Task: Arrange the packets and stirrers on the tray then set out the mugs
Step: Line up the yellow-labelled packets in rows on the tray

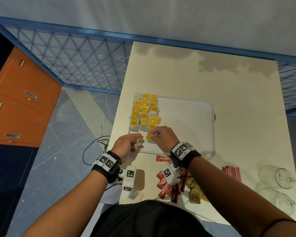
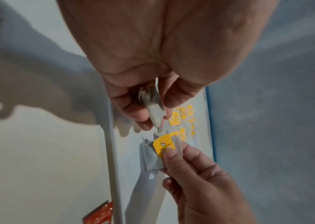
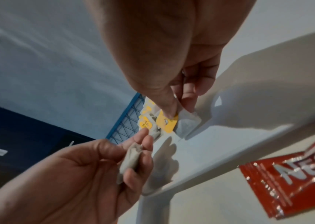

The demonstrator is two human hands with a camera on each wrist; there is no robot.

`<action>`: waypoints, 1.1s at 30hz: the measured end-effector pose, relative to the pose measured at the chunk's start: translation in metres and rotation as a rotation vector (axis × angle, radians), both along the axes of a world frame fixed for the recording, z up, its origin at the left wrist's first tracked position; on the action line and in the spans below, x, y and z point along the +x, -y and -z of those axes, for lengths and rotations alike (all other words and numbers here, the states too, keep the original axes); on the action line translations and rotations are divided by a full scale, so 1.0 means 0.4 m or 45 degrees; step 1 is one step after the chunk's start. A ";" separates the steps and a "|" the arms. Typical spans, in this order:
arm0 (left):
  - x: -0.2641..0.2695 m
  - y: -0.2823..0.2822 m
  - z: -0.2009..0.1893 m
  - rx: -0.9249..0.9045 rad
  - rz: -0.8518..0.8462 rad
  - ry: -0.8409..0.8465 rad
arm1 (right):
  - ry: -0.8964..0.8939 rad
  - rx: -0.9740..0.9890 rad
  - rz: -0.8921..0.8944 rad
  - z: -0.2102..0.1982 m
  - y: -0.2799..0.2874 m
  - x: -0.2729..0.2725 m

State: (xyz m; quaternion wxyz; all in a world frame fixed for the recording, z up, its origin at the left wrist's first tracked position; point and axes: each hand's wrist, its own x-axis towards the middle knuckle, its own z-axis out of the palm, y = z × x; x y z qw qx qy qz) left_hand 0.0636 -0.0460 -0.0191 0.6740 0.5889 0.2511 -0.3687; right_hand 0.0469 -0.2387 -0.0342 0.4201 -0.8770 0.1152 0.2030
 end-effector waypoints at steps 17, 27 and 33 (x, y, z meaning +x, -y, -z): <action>0.003 -0.026 -0.010 -0.317 -0.080 -0.031 | 0.226 -0.205 0.016 0.011 -0.023 0.017; -0.013 -0.015 -0.017 -0.133 0.285 0.190 | 0.051 0.226 0.010 -0.041 -0.061 -0.079; -0.020 -0.013 -0.025 -0.179 0.225 0.090 | 0.117 0.211 -0.042 -0.018 -0.054 -0.105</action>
